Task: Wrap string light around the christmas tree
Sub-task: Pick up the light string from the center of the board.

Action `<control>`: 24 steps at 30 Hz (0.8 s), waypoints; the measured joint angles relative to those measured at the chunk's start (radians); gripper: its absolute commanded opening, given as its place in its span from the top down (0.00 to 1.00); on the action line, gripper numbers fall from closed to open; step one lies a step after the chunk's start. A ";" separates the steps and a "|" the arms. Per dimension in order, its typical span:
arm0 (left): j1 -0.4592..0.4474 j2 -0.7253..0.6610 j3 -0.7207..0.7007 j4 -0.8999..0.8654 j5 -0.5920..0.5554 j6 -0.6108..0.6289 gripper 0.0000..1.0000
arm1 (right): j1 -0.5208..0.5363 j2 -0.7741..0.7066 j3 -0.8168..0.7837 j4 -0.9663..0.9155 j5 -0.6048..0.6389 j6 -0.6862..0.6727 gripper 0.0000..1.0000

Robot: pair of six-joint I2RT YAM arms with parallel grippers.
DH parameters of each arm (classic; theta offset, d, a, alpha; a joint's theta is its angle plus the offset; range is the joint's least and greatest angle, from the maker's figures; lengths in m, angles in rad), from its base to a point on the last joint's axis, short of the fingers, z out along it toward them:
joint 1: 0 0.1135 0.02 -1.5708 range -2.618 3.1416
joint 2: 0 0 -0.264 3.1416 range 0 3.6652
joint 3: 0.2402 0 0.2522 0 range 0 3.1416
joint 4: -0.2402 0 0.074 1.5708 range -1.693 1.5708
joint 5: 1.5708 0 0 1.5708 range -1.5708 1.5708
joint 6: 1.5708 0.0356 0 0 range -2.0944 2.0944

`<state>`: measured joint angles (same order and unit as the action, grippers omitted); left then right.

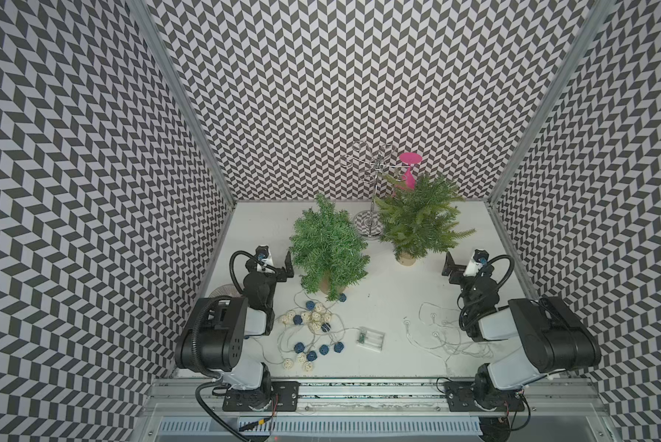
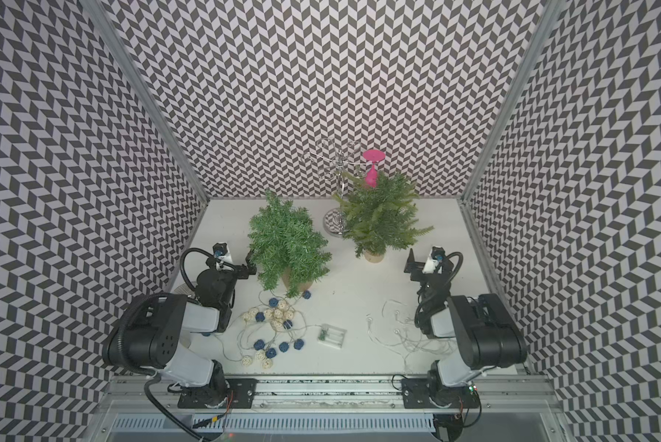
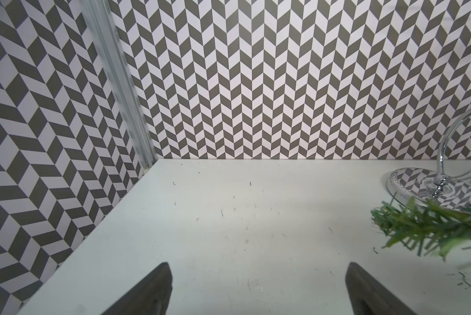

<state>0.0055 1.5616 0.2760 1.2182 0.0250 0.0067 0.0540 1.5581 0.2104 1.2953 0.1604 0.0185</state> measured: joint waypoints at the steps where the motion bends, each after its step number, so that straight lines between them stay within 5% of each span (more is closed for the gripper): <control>1: 0.000 0.000 0.000 0.000 0.003 0.000 0.01 | 0.000 0.000 0.000 0.000 0.000 0.000 0.01; 24: 0.000 0.000 -0.001 0.000 0.016 0.000 0.01 | 0.000 0.000 0.000 0.000 0.000 0.000 0.01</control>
<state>0.0055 1.5616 0.2752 1.2186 0.0414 0.0071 0.0540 1.5581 0.2104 1.2953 0.1604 0.0181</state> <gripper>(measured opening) 0.993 0.993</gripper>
